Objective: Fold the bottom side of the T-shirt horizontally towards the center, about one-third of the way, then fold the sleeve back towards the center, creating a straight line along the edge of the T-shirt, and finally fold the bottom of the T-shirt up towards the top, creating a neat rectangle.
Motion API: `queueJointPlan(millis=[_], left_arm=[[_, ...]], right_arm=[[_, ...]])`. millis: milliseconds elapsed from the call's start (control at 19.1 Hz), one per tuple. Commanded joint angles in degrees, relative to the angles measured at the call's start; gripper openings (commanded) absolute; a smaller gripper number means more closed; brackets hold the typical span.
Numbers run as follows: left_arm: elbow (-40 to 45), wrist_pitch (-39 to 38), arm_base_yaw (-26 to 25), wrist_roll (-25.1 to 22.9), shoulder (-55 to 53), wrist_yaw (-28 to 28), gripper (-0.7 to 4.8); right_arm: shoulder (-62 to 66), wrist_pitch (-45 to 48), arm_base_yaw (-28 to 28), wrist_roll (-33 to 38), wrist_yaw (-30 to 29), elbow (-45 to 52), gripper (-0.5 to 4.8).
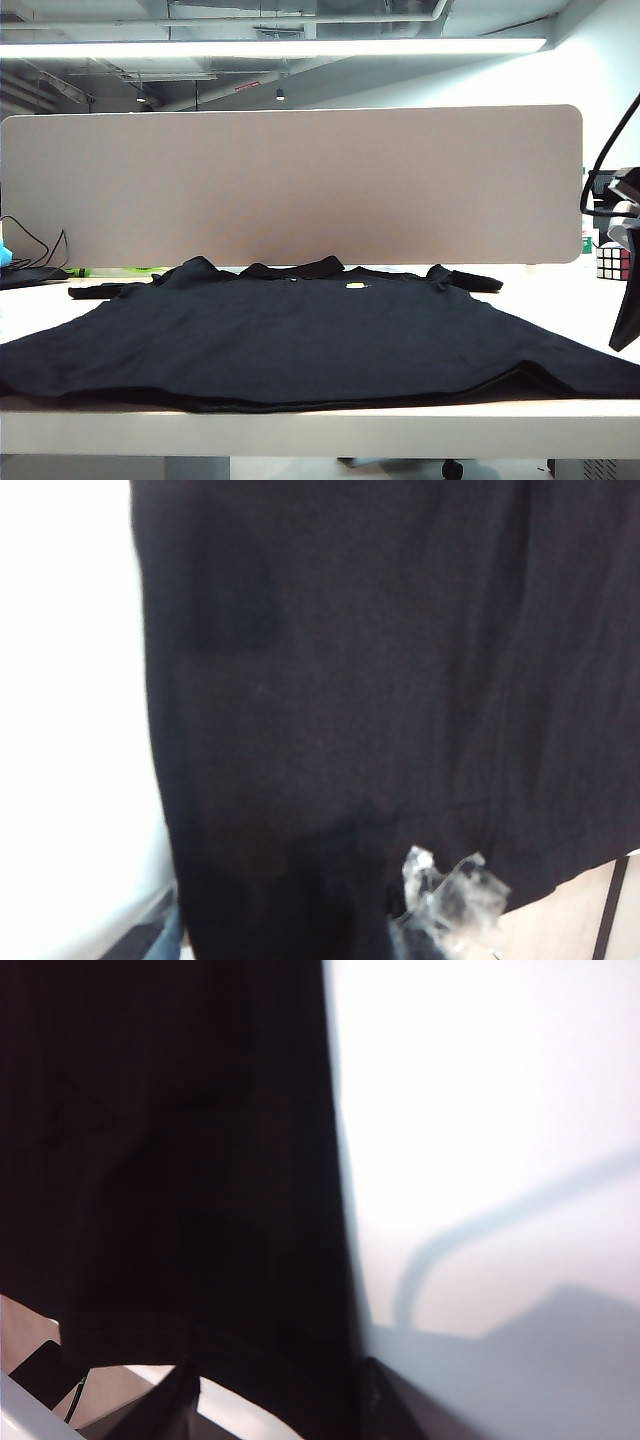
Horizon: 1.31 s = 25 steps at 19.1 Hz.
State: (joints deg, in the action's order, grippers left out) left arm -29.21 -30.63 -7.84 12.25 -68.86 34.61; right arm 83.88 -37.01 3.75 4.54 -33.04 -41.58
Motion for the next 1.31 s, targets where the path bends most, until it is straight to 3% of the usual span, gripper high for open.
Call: queueJointPlan(millis=[52, 261, 314, 418, 627, 941, 1045, 1097, 1150, 1306], left_arm=[[0.0, 0.7, 0.3, -0.2, -1.6, 1.3, 2.37], [0.0, 2.8, 4.5, -0.2, -4.7, 1.2, 2.15], [0.0, 4.0, 6.6, 0.2, -5.2, 0.3, 1.74], [0.0, 4.3, 9.1, 0.4, -5.1, -3.0, 1.74], [0.0, 3.0, 10.2, 0.4, -5.1, -7.6, 1.74], [0.0, 2.9, 10.2, 0.3, -5.1, -7.8, 1.74], [0.0, 3.4, 10.2, 0.3, -5.1, -7.8, 1.51], [0.0, 3.7, 10.2, 0.2, -5.1, -7.6, 0.56], [0.0, 4.3, 10.1, 0.2, -5.1, -7.6, -0.03], [-0.1, 1.8, 9.8, 0.3, 0.8, -7.8, -0.05]], right_arm=[[0.2, 0.2, -0.1, 0.0, 0.9, 0.3, 1.98], [0.2, 0.4, -0.1, 0.0, 0.9, 0.3, 1.98], [0.2, 0.4, -0.1, 0.0, 0.9, 0.3, 1.98], [0.2, 0.3, -0.1, 0.0, 0.9, 0.3, 1.98], [0.3, 0.2, -1.2, 0.0, 1.0, 0.3, 1.98], [3.3, 2.1, -5.4, 1.5, 1.0, 0.4, 1.98], [4.2, 2.7, -5.5, 1.2, 1.4, 0.4, -0.09], [4.2, 3.5, -5.5, 1.1, 1.4, 0.4, -0.02], [4.1, 4.0, -5.5, 1.1, 1.3, 0.3, -0.02], [-0.4, -1.0, -5.5, -1.5, 0.9, 0.3, -0.03]])
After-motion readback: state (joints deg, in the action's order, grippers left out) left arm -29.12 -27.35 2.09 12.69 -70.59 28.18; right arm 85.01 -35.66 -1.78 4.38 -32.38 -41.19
